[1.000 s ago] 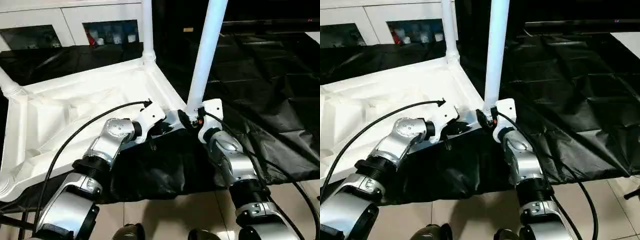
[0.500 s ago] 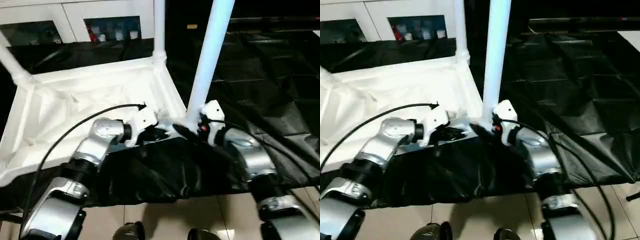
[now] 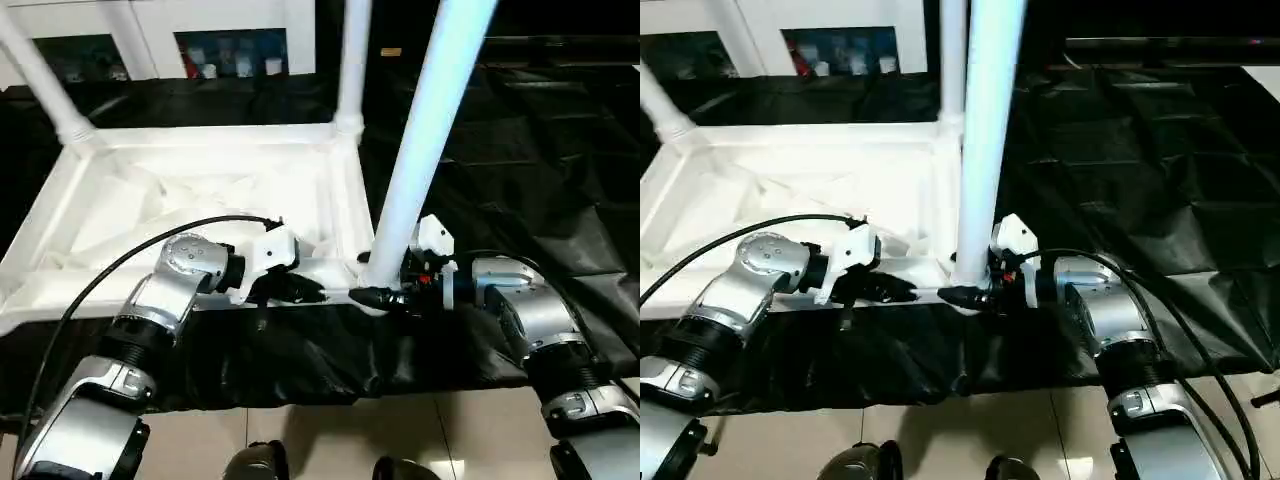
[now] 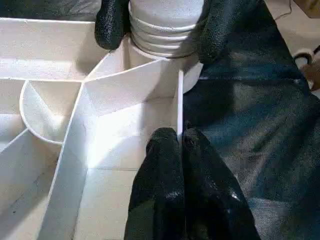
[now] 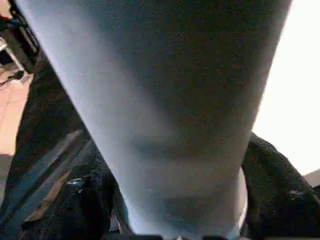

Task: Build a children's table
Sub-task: Rotate leg to tighten

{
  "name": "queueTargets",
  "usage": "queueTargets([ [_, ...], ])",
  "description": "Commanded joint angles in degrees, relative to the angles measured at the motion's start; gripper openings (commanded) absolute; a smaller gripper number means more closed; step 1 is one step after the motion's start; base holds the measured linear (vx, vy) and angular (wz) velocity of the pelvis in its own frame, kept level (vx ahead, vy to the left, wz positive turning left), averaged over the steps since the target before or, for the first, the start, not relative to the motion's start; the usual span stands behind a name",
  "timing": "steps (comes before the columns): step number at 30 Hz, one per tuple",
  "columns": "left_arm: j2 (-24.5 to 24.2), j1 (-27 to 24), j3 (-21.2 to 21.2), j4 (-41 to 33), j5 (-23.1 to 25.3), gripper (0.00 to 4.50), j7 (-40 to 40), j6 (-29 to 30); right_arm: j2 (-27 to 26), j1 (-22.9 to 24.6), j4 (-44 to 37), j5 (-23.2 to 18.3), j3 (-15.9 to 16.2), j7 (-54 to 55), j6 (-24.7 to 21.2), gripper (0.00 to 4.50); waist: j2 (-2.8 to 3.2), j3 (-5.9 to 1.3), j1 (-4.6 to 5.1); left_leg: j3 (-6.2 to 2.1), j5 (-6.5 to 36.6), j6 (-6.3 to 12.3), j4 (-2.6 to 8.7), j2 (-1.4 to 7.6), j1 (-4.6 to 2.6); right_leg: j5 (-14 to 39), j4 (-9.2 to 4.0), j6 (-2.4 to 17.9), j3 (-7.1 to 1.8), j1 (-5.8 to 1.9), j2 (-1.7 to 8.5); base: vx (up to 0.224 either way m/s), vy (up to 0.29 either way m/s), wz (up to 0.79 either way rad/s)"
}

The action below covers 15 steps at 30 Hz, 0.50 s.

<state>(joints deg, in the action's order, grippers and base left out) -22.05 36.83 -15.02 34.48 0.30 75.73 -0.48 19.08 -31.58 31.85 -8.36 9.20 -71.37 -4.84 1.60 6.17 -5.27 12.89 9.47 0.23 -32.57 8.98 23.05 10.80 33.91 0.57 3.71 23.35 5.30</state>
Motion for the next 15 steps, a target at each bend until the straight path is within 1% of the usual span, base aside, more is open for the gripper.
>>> queueTargets([
  [1, 0.6, 0.5, -0.4, -0.3, -0.1, 0.00, -1.1, 0.1, -1.4, 1.4, -0.6, 1.0, 4.1, -2.4, -0.3, 2.93, -0.43, -3.26, 0.08, -2.57, 11.7, 4.43, 4.00, 5.32, -2.05, 8.3, -3.28, 16.5, -3.09, -1.91, 4.63, 0.000, 0.000, 0.00],
  [4, 0.9, 0.3, -0.1, -0.1, -0.5, 0.00, -1.8, 0.6, -2.2, 2.7, -2.0, 1.0, 3.8, -0.2, -0.5, 2.80, -0.53, -3.23, 0.09, -2.59, 11.7, 4.15, 4.04, 5.32, -2.04, 8.3, -3.32, 16.4, -3.15, -1.96, 4.70, 0.000, 0.000, 0.00],
  [6, 1.1, 0.3, -0.1, -0.1, -0.5, 0.00, -2.0, 0.6, -2.5, 3.1, -2.4, 0.9, 3.5, 0.8, -0.8, 2.79, -0.57, -3.15, 0.09, -2.61, 11.5, 4.19, 4.10, 5.33, -1.97, 8.2, -3.32, 16.2, -3.16, -1.97, 4.67, 0.000, 0.000, 0.00],
  [7, 2.1, 0.5, 0.3, 0.4, -0.1, 0.00, -4.5, 1.1, -4.4, 3.6, -1.7, 1.4, 1.9, 6.5, -1.3, 2.78, -0.56, -3.15, 0.08, -2.63, 11.8, 4.07, 4.18, 5.37, -1.96, 8.7, -3.39, 16.1, -3.18, -1.93, 4.72, 0.000, 0.000, 0.00],
  [8, 2.2, 0.5, 0.3, 0.4, 0.0, 0.00, -4.7, 1.1, -4.5, 3.6, -1.6, 1.5, 1.8, 7.0, -1.2, 2.78, -0.49, -3.01, 0.19, -2.70, 13.9, 3.04, 4.40, 5.35, -2.07, 11.9, -3.74, 15.8, -3.20, -1.75, 4.82, 0.000, 0.000, 0.00],
  [9, 3.0, 0.7, 0.2, 0.6, 0.5, 0.00, -6.4, 1.5, -6.0, 3.8, -0.6, 2.3, 0.7, 11.9, -0.2, 2.77, -0.54, -3.00, 0.21, -2.72, 14.4, 2.46, 4.45, 5.37, -2.13, 13.0, -3.85, 15.5, -3.25, -1.69, 4.89, 0.000, 0.000, 0.00],
  [10, 3.2, 0.8, 0.2, 0.7, 0.8, 0.00, -6.9, 1.5, -6.4, 3.8, -0.3, 2.4, 0.4, 13.1, 0.0, 2.77, -0.48, -2.84, 0.42, -2.94, 16.2, 1.30, 4.71, 5.42, -2.01, 15.5, -4.05, 15.0, -3.31, -1.67, 5.01, 0.000, 0.000, 0.00],
  [11, 4.6, 1.5, 0.0, 1.9, 2.5, 0.00, -11.3, 1.5, -8.9, 3.5, 1.3, 3.4, -1.5, 21.3, -0.3, 2.77, -0.48, -2.81, 0.54, -2.98, 16.9, 0.66, 4.80, 5.40, -2.06, 16.7, -4.21, 14.6, -3.38, -1.55, 5.05, 0.000, 0.000, 0.00],
  [12, 5.8, 2.0, -0.3, 2.8, 3.7, 0.00, -14.4, 1.9, -11.0, 3.2, 2.6, 3.6, -3.3, 27.3, -0.9, 2.77, -0.07, -2.67, 0.76, -3.34, 19.8, -1.31, 5.01, 5.33, -2.39, 20.8, -4.67, 13.5, -3.50, -1.29, 5.31, 0.000, 0.000, 0.00],
  [13, 6.1, 2.2, -0.4, 3.0, 4.0, 0.00, -15.0, 2.0, -11.5, 3.0, 2.9, 3.5, -3.7, 28.6, -1.1, 2.77, -0.06, -2.61, 0.89, -3.32, 20.9, -1.87, 5.12, 5.32, -2.51, 22.1, -4.96, 13.0, -3.55, -1.12, 5.27, 0.000, 0.000, 0.00],
  [14, 7.7, 2.9, -0.5, 4.1, 4.6, 0.00, -17.6, 2.7, -13.8, 2.5, 4.2, 3.5, -5.4, 34.8, -1.6, 2.76, -0.17, -2.54, 1.06, -3.52, 21.9, -2.84, 5.28, 5.32, -2.63, 23.5, -5.14, 12.2, -3.62, -0.95, 5.31, 0.000, 0.000, 0.00],
  [15, 9.0, 3.3, -0.5, 4.6, 4.8, 0.00, -19.4, 3.3, -15.3, 2.2, 4.8, 3.6, -6.2, 38.4, -1.9, 2.76, -0.05, -2.54, 1.11, -3.61, 22.5, -3.17, 5.35, 5.32, -2.63, 23.8, -5.17, 12.0, -3.61, -0.92, 5.31, 0.000, 0.000, 0.00],
])
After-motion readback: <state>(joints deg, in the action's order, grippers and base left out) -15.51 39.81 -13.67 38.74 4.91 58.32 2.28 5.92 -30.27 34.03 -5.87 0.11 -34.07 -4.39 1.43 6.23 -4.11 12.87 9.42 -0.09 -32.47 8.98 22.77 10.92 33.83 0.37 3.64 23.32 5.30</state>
